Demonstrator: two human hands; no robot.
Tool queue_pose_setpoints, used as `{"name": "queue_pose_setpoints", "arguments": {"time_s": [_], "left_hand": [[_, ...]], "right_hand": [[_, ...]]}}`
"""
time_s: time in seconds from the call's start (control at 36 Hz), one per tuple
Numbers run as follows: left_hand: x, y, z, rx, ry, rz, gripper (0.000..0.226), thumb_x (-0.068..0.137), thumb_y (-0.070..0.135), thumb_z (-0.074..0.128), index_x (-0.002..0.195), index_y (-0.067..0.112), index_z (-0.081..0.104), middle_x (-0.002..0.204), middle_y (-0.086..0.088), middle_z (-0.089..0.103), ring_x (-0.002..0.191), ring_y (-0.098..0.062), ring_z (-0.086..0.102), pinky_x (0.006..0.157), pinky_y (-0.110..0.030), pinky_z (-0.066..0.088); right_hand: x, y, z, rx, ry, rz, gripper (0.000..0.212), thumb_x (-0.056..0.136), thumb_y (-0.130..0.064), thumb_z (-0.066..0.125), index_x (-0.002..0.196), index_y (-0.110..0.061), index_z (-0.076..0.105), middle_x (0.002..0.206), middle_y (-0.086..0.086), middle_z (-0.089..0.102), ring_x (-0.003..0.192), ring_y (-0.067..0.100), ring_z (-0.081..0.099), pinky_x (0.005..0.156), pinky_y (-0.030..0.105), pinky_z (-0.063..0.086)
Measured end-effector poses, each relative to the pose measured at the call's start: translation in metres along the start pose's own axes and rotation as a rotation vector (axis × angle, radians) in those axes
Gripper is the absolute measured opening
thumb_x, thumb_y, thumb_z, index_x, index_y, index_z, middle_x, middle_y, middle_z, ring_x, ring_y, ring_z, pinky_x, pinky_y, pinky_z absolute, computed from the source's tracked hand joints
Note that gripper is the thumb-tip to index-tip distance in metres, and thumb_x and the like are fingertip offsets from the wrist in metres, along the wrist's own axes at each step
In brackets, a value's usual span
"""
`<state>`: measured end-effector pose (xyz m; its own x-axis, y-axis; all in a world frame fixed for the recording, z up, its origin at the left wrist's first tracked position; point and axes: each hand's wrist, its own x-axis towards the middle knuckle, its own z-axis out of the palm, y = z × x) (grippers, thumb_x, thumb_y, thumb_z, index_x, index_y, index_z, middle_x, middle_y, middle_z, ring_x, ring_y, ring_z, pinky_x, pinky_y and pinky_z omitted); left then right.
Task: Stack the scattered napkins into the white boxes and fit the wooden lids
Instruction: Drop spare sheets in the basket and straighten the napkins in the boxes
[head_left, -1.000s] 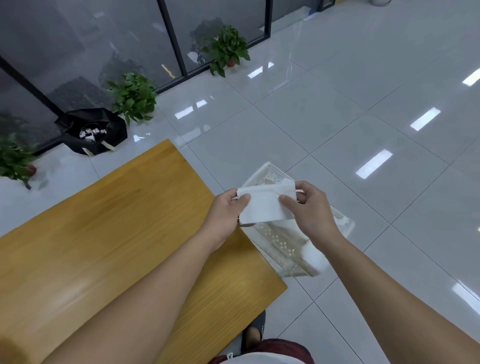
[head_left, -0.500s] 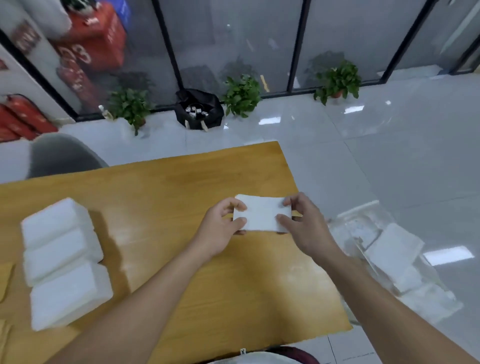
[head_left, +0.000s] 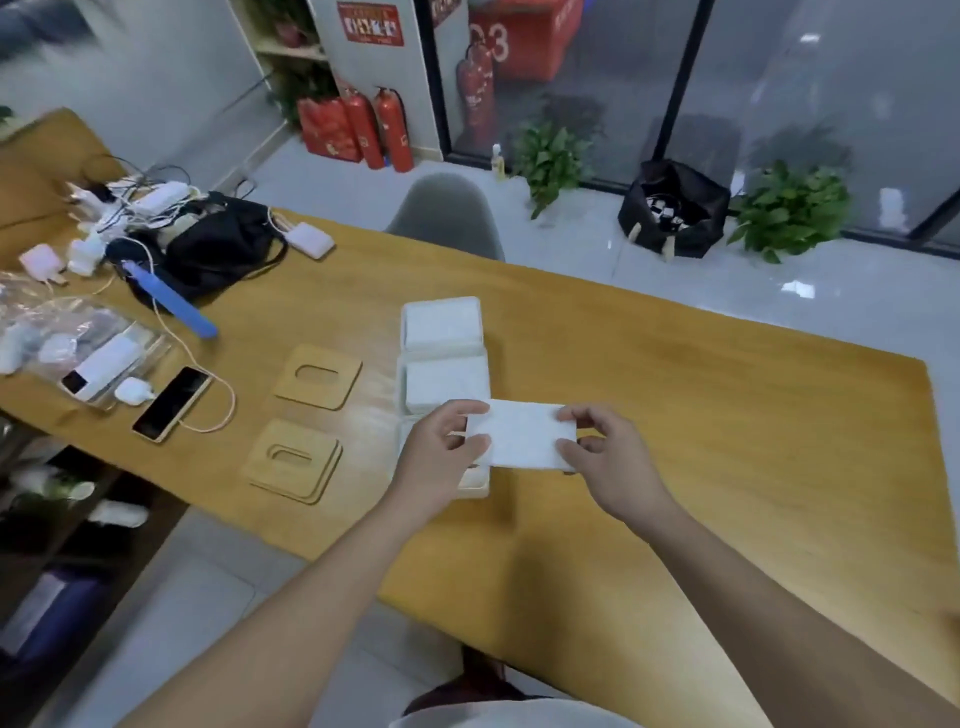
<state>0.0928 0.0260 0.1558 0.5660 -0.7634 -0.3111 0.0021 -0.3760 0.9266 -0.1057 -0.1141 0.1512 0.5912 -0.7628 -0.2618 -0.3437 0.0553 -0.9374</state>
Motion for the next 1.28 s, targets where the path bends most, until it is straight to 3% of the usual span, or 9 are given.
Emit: {"name": "queue_pose_setpoints", "arguments": {"time_s": [0.22, 0.33, 0.44, 0.67, 0.86, 0.97, 1.03, 1.14, 1.28], "left_hand": [[0.014, -0.044, -0.074, 0.033, 0.024, -0.050, 0.033, 0.097, 0.018, 0.079, 0.122, 0.040, 0.075, 0.120, 0.007, 0.072, 0.096, -0.011, 0.075, 0.090, -0.035, 0.060], [0.024, -0.063, -0.092, 0.106, 0.013, -0.068, 0.033, 0.099, 0.021, 0.079, 0.124, 0.040, 0.073, 0.121, 0.014, 0.071, 0.100, 0.001, 0.071, 0.089, -0.029, 0.060], [0.033, -0.081, -0.101, 0.174, 0.025, -0.082, 0.029, 0.099, 0.022, 0.078, 0.122, 0.040, 0.074, 0.120, 0.013, 0.070, 0.105, 0.001, 0.068, 0.086, -0.029, 0.061], [0.048, -0.098, -0.113, 0.268, 0.041, -0.080, 0.029, 0.101, 0.019, 0.073, 0.124, 0.037, 0.073, 0.114, 0.011, 0.068, 0.101, -0.002, 0.067, 0.074, -0.019, 0.052], [0.062, -0.106, -0.115, 0.393, -0.013, -0.045, 0.030, 0.102, 0.019, 0.071, 0.129, 0.034, 0.071, 0.111, 0.008, 0.067, 0.097, -0.006, 0.066, 0.072, -0.020, 0.052], [0.062, -0.111, -0.116, 0.630, -0.026, 0.070, 0.034, 0.102, 0.024, 0.071, 0.135, 0.031, 0.071, 0.101, 0.014, 0.064, 0.104, -0.012, 0.058, 0.082, -0.026, 0.052], [0.063, -0.112, -0.116, 0.807, -0.002, 0.165, 0.033, 0.102, 0.031, 0.071, 0.135, 0.032, 0.070, 0.111, 0.013, 0.062, 0.118, -0.016, 0.049, 0.096, -0.030, 0.046], [0.068, -0.106, -0.112, 0.899, 0.029, 0.270, 0.030, 0.102, 0.034, 0.069, 0.131, 0.027, 0.067, 0.127, 0.007, 0.054, 0.123, -0.018, 0.043, 0.103, -0.032, 0.042], [0.078, -0.098, -0.099, 0.865, -0.238, 0.242, 0.045, 0.106, 0.028, 0.063, 0.149, 0.024, 0.052, 0.132, 0.004, 0.057, 0.119, -0.019, 0.056, 0.094, -0.044, 0.055]], "right_hand": [[0.025, 0.007, 0.081, -0.068, -0.060, 0.007, 0.035, 0.100, -0.010, 0.072, 0.120, -0.038, 0.066, 0.118, -0.020, 0.068, 0.080, 0.032, 0.067, 0.069, 0.055, 0.059], [0.032, 0.018, 0.103, -0.135, -0.049, 0.012, 0.035, 0.099, -0.011, 0.073, 0.120, -0.039, 0.067, 0.118, -0.013, 0.069, 0.072, 0.017, 0.060, 0.067, 0.045, 0.059], [0.037, 0.028, 0.120, -0.237, -0.028, 0.020, 0.034, 0.099, -0.010, 0.073, 0.122, -0.034, 0.070, 0.087, -0.008, 0.063, 0.072, 0.011, 0.054, 0.055, 0.022, 0.047], [0.051, 0.036, 0.148, -0.342, -0.010, 0.011, 0.037, 0.099, -0.008, 0.072, 0.131, -0.026, 0.069, 0.115, -0.013, 0.068, 0.084, 0.007, 0.060, 0.066, 0.012, 0.049], [0.060, 0.044, 0.149, -0.433, -0.004, 0.014, 0.038, 0.100, -0.009, 0.071, 0.136, -0.024, 0.066, 0.107, -0.016, 0.061, 0.089, 0.006, 0.060, 0.073, 0.012, 0.044], [0.061, 0.053, 0.149, -0.601, -0.039, -0.083, 0.044, 0.098, -0.012, 0.075, 0.140, -0.020, 0.065, 0.136, -0.004, 0.057, 0.121, 0.016, 0.057, 0.099, 0.024, 0.045], [0.062, 0.056, 0.148, -0.700, -0.021, -0.173, 0.047, 0.094, -0.015, 0.079, 0.139, -0.019, 0.066, 0.149, 0.000, 0.048, 0.133, 0.020, 0.045, 0.108, 0.032, 0.040], [0.068, 0.057, 0.149, -0.758, -0.028, -0.255, 0.046, 0.091, -0.017, 0.081, 0.135, -0.017, 0.068, 0.136, -0.001, 0.053, 0.124, 0.022, 0.049, 0.104, 0.040, 0.047], [0.075, 0.061, 0.159, -0.736, -0.123, -0.235, 0.042, 0.094, -0.019, 0.079, 0.134, -0.013, 0.067, 0.120, -0.004, 0.059, 0.111, 0.020, 0.056, 0.095, 0.038, 0.048]]}}
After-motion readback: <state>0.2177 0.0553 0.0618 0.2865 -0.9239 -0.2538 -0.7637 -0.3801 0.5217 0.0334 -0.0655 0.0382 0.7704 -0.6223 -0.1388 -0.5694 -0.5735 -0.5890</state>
